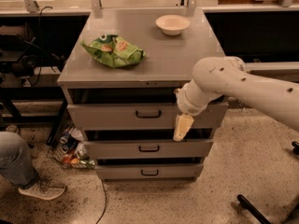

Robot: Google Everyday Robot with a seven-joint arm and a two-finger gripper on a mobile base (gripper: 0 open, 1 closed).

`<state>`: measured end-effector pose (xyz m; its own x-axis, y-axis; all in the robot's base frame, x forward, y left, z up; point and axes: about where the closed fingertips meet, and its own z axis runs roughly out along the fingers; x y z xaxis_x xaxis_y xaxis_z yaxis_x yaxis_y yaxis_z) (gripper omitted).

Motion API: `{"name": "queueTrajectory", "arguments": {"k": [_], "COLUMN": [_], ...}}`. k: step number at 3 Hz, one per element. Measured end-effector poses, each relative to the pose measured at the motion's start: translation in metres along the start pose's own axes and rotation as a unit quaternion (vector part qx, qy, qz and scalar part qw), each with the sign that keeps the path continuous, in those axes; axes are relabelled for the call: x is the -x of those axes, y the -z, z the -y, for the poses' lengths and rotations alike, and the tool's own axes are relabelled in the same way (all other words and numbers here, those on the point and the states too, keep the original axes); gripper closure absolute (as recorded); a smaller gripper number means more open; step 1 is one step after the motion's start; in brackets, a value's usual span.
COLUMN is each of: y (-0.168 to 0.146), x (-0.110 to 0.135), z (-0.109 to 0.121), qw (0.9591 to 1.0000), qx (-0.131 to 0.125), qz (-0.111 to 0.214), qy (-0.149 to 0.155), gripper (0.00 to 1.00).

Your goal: Open top drawer

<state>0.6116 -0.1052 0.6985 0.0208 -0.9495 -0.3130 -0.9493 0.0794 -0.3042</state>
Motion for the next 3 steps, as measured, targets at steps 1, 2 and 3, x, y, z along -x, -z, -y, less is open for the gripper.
{"name": "queueTrajectory", "arguments": {"k": [1,2,3], "y": [-0.002,-0.005,-0.011], "x": [0.001,-0.005,-0.028], "z": [0.001,0.002,0.011], "qw": [1.0000,0.9997,0.9984], "qx": [0.000,-0.006,-0.017], "qz": [-0.003,-0.022,-0.053], "qy": [-0.001,0.001,-0.004], "gripper": [0.00,0.00,0.00]}}
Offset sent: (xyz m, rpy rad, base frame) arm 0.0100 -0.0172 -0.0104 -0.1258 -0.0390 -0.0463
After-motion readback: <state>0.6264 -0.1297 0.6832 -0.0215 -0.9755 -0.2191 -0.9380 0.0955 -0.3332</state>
